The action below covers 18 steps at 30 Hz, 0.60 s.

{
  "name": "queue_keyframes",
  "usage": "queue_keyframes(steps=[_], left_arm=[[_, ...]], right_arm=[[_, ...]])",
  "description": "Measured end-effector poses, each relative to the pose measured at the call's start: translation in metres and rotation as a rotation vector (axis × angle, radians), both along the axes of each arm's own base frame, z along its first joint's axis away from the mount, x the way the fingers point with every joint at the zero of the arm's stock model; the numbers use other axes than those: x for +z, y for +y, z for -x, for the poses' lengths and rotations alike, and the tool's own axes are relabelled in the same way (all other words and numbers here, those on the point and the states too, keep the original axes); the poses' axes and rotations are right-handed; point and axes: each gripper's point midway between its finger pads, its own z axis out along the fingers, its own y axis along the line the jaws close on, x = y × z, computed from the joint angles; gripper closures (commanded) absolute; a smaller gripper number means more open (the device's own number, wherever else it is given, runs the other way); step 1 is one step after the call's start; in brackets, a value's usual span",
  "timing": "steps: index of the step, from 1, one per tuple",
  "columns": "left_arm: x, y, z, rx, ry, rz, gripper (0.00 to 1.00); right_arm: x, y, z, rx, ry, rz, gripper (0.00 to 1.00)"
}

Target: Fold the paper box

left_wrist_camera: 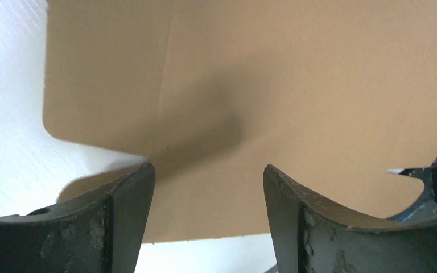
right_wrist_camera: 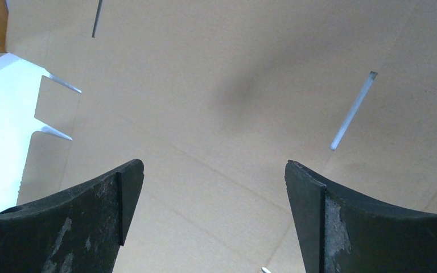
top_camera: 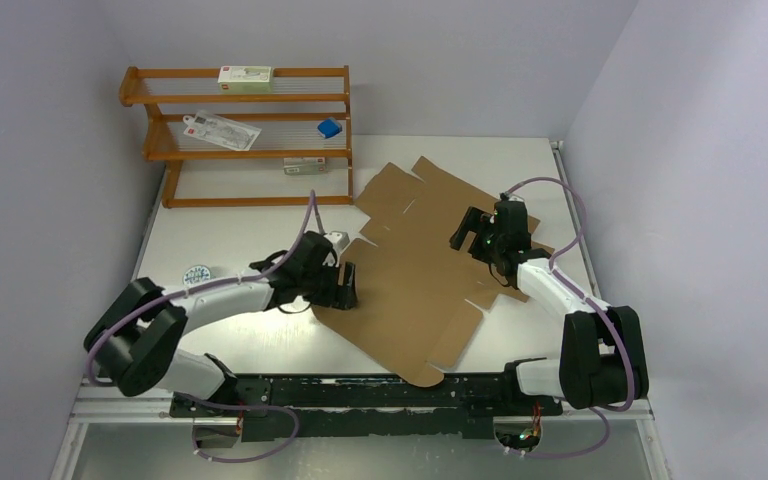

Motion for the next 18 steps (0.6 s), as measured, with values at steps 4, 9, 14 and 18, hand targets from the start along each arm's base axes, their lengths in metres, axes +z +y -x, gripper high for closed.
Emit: queue_keyframes(steps=[4,9,14,18], left_arm=[[0.008,0.006,0.008,0.009,-0.001,0.001,0.18],[0.035,0.011,-0.022,0.042,-0.085,-0.039,0.16],[0.058,0.020,-0.080,0.113,-0.168,-0.051,0.18],[0.042,0.024,-0.102,0.126,-0.149,-0.081,0.19]], right_arm=[[0.003,-0.001,-0.001,-0.006,0.000,0.005,0.00],[0.004,-0.016,-0.002,-0.075,0.019,0.064,0.00],[0.000,-0.037,0.009,-0.168,0.061,0.134,0.00],[0.002,-0.045,0.013,-0.210,0.063,0.159,0.00]])
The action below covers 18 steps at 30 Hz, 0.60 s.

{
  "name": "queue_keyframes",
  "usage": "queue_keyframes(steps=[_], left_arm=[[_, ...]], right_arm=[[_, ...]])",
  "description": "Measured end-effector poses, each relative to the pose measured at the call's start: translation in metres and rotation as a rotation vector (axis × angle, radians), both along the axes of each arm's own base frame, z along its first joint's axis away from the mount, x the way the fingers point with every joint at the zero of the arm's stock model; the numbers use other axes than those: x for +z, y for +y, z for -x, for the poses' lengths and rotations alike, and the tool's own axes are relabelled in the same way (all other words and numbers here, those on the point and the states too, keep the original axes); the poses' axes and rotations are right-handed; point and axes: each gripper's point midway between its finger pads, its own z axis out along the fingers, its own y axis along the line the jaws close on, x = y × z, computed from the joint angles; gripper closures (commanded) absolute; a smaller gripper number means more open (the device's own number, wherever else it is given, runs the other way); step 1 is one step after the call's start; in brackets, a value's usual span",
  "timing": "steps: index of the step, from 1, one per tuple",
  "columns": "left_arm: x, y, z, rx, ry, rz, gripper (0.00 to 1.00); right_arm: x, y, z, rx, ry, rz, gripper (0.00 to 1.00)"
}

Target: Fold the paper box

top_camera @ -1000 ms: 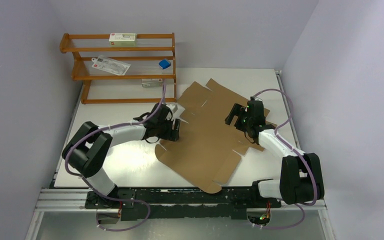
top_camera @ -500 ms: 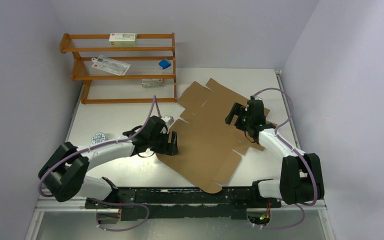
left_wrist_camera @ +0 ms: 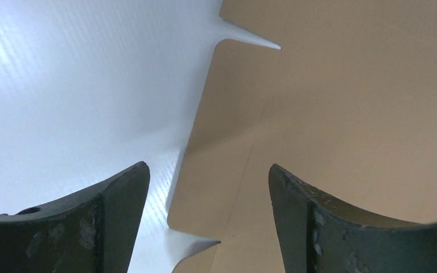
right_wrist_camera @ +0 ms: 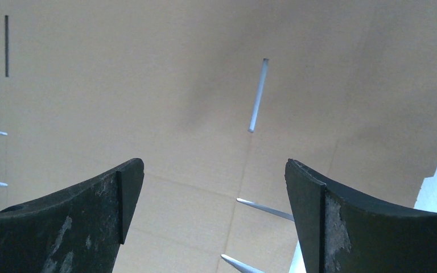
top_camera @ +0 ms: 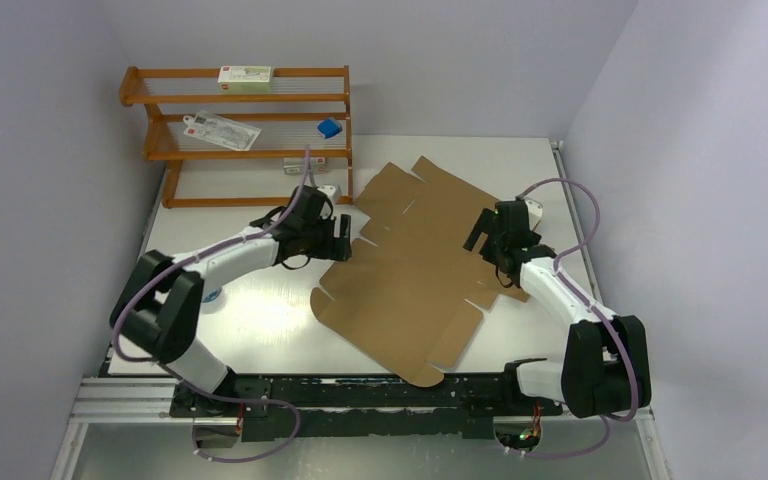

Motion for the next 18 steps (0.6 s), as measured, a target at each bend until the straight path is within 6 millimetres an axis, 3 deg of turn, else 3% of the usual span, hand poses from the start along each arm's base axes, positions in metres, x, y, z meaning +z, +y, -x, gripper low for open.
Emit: queue_keyframes(steps=[8,18], left_arm=[[-0.043,-0.005,-0.004,-0.034,0.090,-0.040,0.21],[-0.039,-0.030,0.005,-0.141,0.133,0.088,0.26]], right_arm=[[-0.015,-0.011,0.006,-0.066,0.048,0.035,0.00],[-0.043,-0.008,0.004,-0.061,0.114,0.027,0.00]])
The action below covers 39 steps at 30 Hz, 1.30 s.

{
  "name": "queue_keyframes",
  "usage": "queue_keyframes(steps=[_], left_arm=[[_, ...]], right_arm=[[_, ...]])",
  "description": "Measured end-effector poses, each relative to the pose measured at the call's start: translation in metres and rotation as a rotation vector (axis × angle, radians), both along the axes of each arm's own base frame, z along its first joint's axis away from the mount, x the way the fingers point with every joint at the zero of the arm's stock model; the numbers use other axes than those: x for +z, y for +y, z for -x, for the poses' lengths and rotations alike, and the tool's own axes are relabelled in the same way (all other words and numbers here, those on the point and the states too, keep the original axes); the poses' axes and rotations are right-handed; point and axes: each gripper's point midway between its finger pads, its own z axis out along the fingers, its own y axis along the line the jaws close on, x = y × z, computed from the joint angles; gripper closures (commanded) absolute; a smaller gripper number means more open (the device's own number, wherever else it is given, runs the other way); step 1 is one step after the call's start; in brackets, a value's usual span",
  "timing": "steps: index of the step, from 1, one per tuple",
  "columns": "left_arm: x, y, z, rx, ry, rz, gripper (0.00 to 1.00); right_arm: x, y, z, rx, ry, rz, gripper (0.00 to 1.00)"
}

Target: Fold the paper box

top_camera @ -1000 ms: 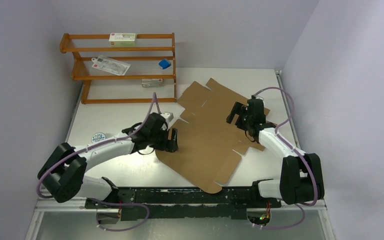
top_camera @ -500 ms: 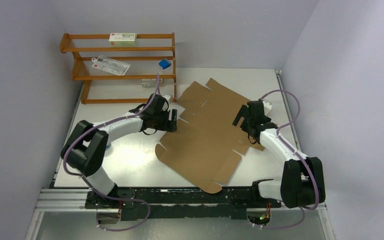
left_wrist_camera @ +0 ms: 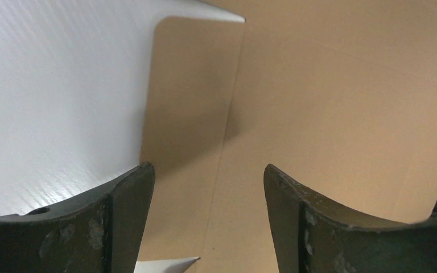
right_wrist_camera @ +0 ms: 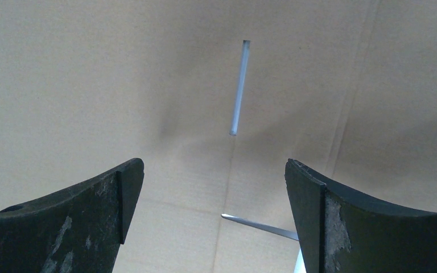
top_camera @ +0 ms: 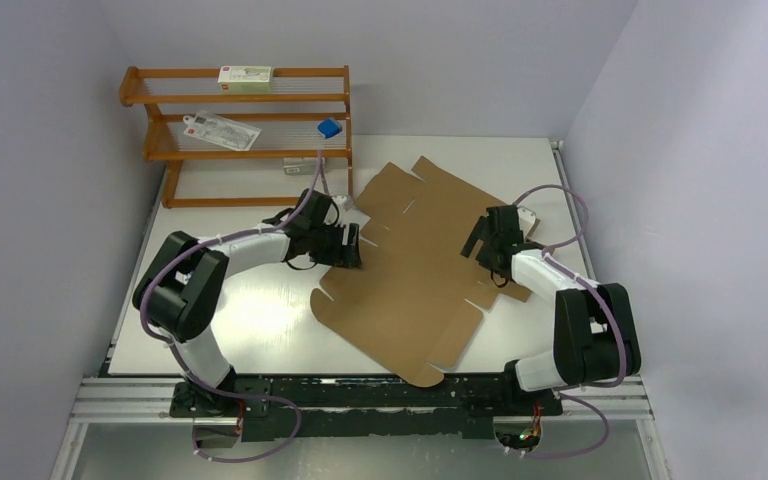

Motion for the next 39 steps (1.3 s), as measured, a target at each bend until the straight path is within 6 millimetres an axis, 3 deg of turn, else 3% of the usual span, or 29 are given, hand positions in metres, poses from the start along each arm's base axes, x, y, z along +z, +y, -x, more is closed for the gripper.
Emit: queue_keyframes(steps=[6,12,17,23,26,32,39], left_arm=[[-0.011,0.003,0.014,-0.017,0.041,0.004,0.25],[-0.003,0.019,0.005,0.035,-0.016,-0.075,0.21],[0.010,0.017,-0.013,0.042,-0.059,-0.080,0.23],[-0.015,0.019,-0.015,0.034,0.022,-0.058,0.25],[-0.011,0.018,-0.021,0.033,0.022,-0.014,0.28],[-0.013,0.014,-0.012,0.005,0.074,0.055,0.41],[-0.015,0.018,0.003,0.002,0.126,0.098,0.70]], right_arm=[[-0.002,0.009,-0.008,0.029,-0.018,-0.035,0.00],[0.002,0.016,-0.014,0.061,-0.044,-0.061,0.00],[0.004,0.021,-0.018,0.090,-0.061,-0.079,0.00],[0.009,0.026,-0.018,0.118,-0.073,-0.094,0.00],[0.013,0.028,-0.018,0.129,-0.090,-0.102,0.00],[0.014,0.032,-0.019,0.149,-0.099,-0.118,0.01],[0.015,0.036,-0.019,0.162,-0.103,-0.135,0.01]])
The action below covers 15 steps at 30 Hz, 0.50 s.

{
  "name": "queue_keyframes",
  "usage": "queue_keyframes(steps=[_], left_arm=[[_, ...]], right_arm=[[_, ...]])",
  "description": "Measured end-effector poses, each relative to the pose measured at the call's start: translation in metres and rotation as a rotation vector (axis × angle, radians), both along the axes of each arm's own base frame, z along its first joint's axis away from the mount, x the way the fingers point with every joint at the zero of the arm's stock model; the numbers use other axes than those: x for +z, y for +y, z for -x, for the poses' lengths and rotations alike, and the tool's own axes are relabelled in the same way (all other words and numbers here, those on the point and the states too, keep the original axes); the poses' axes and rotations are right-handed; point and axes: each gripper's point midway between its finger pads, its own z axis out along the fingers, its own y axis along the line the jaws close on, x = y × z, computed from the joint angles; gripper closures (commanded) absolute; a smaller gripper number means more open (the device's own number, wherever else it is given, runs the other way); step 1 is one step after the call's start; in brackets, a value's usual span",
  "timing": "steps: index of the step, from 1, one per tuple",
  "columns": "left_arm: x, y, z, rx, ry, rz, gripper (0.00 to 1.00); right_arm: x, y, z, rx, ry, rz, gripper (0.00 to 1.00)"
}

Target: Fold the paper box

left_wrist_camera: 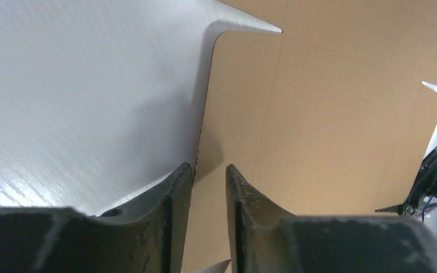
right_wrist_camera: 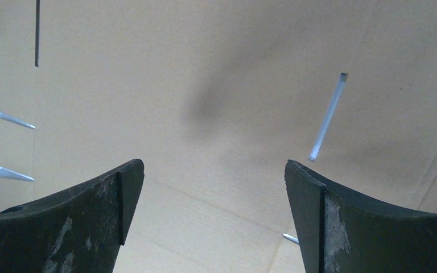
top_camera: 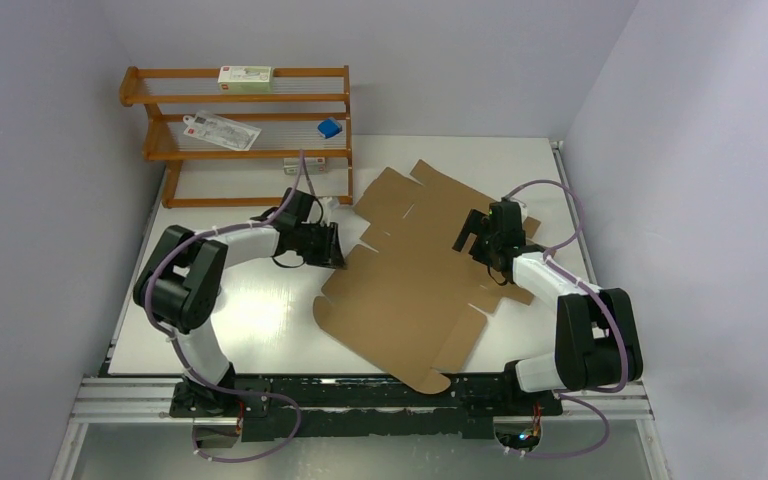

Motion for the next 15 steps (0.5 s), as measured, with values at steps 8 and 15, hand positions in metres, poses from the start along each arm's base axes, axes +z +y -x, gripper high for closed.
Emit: queue_keyframes(steps=[8,15], left_arm=[[0.021,0.001,0.009,-0.002,-0.025,0.055,0.83],[0.018,0.010,0.052,0.026,0.031,0.116,0.81]], right_arm=[[0.006,0.003,-0.002,0.012,-0.020,-0.015,0.02],[0.010,0.007,-0.003,0.025,-0.035,-0.031,0.02]])
